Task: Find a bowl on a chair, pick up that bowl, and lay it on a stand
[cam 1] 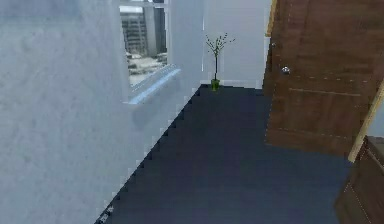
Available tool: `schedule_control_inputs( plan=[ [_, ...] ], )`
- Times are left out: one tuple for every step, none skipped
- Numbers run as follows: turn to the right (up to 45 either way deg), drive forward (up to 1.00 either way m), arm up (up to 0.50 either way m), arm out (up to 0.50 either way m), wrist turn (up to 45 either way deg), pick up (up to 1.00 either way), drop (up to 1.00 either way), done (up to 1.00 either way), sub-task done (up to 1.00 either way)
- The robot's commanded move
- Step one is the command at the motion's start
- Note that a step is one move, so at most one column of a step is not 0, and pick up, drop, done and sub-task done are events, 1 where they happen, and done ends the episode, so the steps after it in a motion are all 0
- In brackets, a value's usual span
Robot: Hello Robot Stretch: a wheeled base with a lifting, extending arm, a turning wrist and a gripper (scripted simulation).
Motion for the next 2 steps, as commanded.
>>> schedule_control_inputs(
  plan=[
    [0.0,1.00,0.00,0.00,0.0,0.00,0.00,0.00,0.00],
    [3.0,0.00,0.00,0.00,0.0,0.00,0.00,0.00,0.00]
  ],
)
